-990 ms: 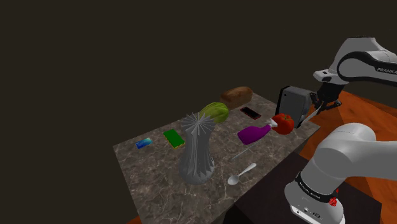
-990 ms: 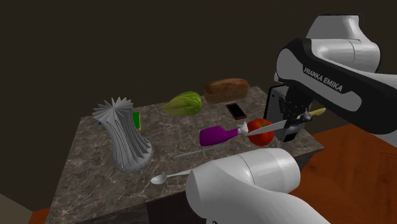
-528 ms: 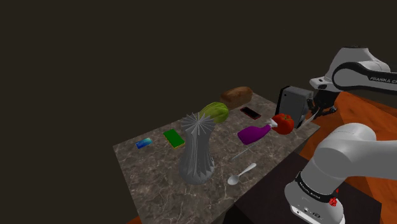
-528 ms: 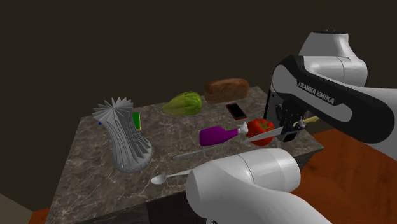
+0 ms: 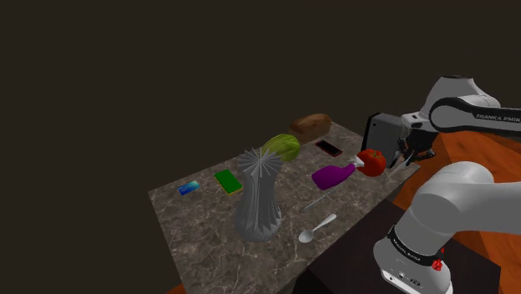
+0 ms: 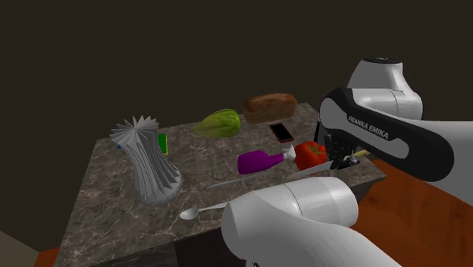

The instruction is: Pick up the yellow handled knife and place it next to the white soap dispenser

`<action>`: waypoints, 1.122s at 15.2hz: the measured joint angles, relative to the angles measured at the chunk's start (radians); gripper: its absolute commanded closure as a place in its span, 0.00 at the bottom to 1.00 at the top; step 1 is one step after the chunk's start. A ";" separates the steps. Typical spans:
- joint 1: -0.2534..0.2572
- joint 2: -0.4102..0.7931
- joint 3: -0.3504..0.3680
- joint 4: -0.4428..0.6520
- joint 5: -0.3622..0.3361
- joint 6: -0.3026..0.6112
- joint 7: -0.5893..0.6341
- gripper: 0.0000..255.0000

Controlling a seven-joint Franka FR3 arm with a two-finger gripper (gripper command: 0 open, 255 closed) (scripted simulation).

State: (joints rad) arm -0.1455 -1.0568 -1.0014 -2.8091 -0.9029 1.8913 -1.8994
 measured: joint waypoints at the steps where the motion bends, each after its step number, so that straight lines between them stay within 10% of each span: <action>1: 0.000 0.005 -0.012 -0.007 -0.011 0.012 0.002 1.00; 17: 0.082 0.165 -0.292 -0.065 -0.231 0.264 0.074 1.00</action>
State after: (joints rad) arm -0.0633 -0.8913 -1.2930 -2.8744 -1.1340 2.1552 -1.8258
